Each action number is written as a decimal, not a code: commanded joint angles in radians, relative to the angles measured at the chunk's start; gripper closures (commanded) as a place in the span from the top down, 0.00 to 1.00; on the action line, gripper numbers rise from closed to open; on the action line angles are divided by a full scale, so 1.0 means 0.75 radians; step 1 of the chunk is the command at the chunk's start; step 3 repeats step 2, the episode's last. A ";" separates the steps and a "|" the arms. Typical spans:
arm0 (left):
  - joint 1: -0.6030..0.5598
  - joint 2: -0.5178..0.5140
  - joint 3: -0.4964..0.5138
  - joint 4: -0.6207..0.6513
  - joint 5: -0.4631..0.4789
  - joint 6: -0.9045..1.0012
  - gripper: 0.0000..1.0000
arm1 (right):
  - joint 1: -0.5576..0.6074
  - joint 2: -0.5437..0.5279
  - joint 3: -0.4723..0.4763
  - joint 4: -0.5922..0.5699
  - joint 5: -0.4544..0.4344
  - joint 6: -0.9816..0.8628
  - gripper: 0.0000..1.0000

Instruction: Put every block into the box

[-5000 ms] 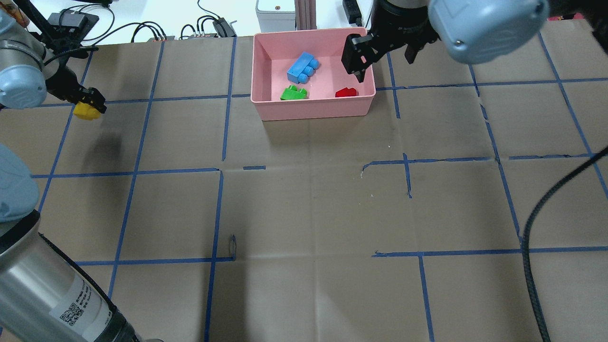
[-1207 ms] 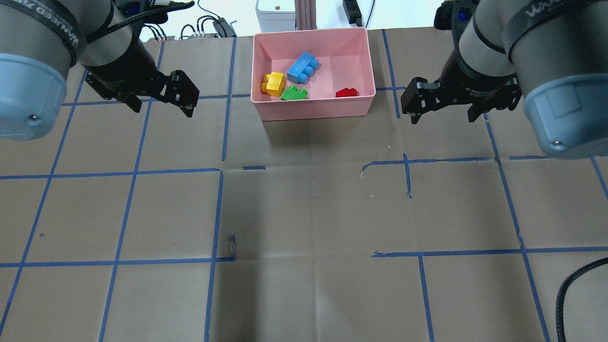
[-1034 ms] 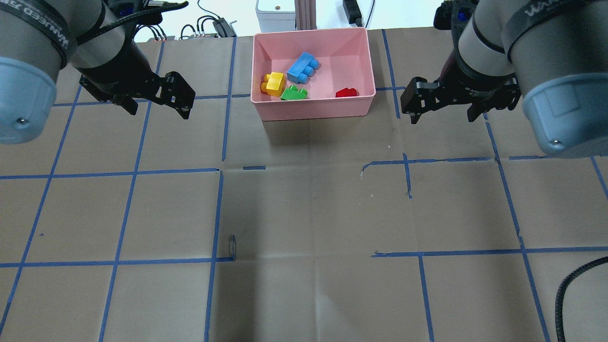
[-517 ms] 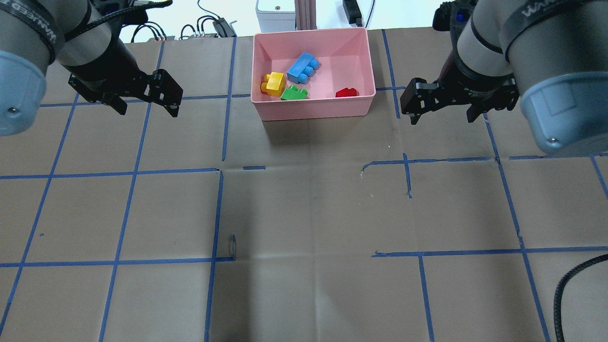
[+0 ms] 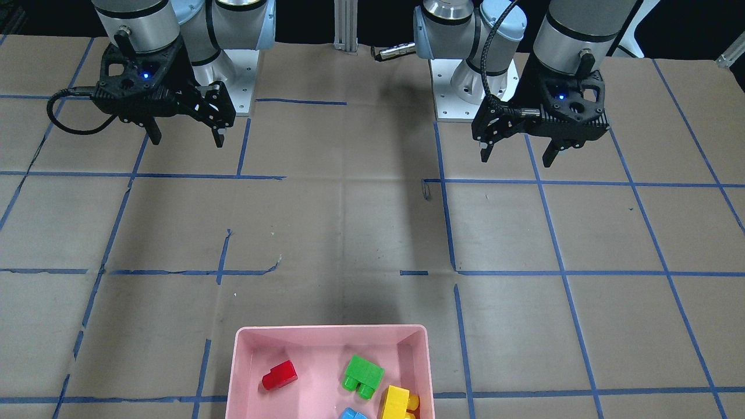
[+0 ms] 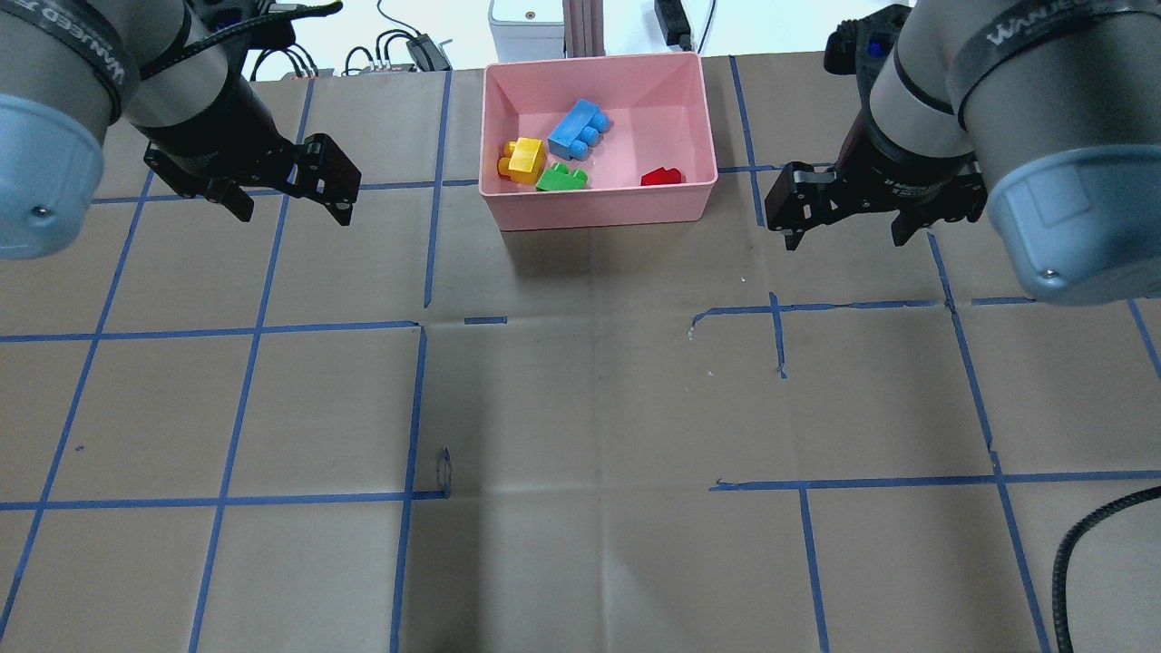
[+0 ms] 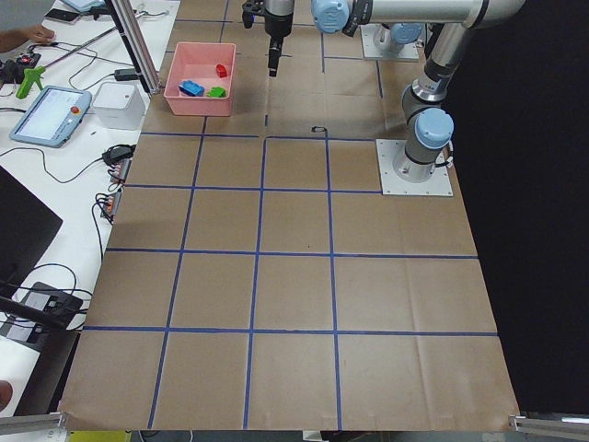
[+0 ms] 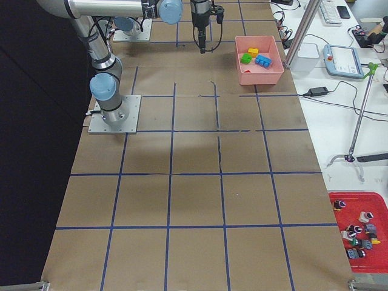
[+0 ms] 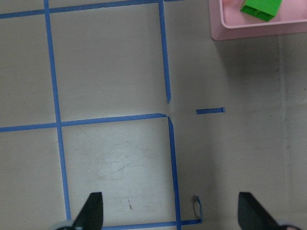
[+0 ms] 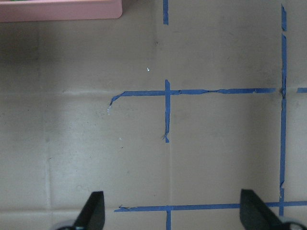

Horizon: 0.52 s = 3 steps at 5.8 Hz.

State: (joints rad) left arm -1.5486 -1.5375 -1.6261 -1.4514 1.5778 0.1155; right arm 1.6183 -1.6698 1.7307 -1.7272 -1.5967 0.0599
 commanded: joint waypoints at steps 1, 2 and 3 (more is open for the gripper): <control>-0.003 -0.003 0.000 0.000 0.005 -0.001 0.99 | 0.000 0.001 0.006 0.006 0.002 0.000 1.00; -0.003 -0.003 0.000 0.000 0.007 -0.001 0.99 | 0.000 0.001 0.006 0.006 0.004 0.000 1.00; -0.003 -0.003 0.000 0.000 0.007 -0.001 0.99 | 0.000 0.001 0.006 0.006 0.004 0.000 1.00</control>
